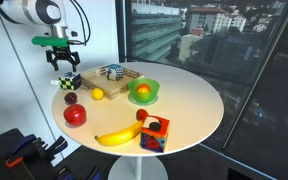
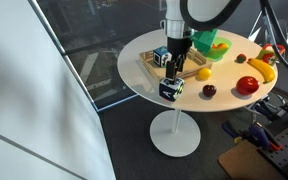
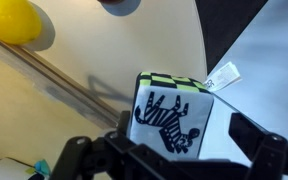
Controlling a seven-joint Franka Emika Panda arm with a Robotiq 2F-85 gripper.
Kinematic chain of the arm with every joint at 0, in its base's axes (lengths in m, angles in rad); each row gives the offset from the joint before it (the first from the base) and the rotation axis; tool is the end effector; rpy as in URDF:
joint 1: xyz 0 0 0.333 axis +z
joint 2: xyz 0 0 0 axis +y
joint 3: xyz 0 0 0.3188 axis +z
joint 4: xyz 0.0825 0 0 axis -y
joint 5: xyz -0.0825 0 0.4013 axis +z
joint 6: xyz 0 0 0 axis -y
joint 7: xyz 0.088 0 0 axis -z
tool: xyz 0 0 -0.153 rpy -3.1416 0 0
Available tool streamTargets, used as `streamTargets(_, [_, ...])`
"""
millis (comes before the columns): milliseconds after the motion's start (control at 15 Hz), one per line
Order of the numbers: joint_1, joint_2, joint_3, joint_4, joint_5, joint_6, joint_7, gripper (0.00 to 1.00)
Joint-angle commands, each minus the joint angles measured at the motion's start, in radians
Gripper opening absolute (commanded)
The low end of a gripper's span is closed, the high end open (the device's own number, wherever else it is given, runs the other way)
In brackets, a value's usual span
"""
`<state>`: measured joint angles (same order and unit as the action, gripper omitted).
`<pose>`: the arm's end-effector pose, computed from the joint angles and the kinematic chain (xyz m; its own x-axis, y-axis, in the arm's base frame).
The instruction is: Pick up the block with a zebra image and put it in the wooden tray
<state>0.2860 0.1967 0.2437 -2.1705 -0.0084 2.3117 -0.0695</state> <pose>0.4850 0.2853 0.2460 0.8229 0.5663 -0.0465 0.5646 -0.8242 -0.0446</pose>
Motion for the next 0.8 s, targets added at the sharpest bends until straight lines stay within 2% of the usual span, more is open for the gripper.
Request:
streamTargets(0, [0.012,0.03,-0.002,0.023,-0.06,0.011,0.06,1.0])
streamTargets(733, [0.019,0.068,-0.007,0.033,-0.112,0.035,0.117,1.0])
